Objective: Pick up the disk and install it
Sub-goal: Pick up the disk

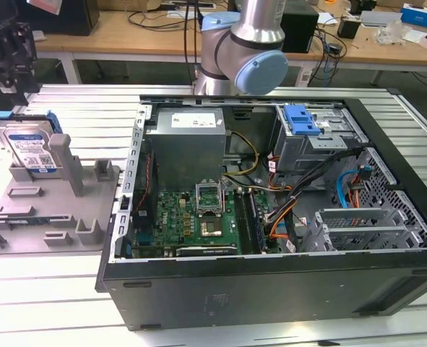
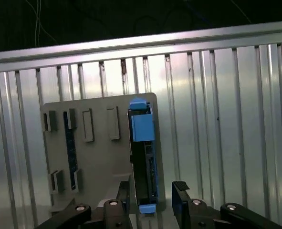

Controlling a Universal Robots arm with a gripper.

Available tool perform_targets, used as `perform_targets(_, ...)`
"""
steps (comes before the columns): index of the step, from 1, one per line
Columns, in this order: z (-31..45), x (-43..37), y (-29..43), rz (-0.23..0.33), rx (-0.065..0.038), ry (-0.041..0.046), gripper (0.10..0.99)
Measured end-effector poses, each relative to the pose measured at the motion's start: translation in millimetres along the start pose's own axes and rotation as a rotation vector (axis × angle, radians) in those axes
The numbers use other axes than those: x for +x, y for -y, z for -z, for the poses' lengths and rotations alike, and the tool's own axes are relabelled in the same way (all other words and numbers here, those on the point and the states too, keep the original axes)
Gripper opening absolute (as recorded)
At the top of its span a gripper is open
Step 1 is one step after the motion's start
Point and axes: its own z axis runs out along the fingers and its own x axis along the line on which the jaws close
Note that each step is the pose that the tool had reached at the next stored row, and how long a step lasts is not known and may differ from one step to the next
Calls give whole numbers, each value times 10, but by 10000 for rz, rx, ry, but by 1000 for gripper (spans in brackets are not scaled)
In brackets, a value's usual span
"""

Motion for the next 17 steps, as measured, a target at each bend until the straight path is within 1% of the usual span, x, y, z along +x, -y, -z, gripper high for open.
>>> perform_targets(1, -3, 1, -17, 53, 3, 1, 482)
perform_targets(3, -13, 10, -131, 82, 5, 3, 482)
perform_targets(4, -16, 13, -167, 82, 4, 2, 482)
perform_targets(5, -27, 18, -235, 82, 4, 3, 482)
perform_targets(6, -41, 20, -272, 84, 4, 3, 482)
perform_targets(8, -54, 22, -302, 89, 4, 2, 482)
perform_targets(10, -74, 25, -348, 102, 6, 3, 482)
perform_targets(13, -95, 27, -368, 142, -4, 4, 482)
perform_targets(16, -126, 30, -380, 233, -51, 2, 482)
perform_targets(17, -144, 34, -393, 300, -87, 0, 482)
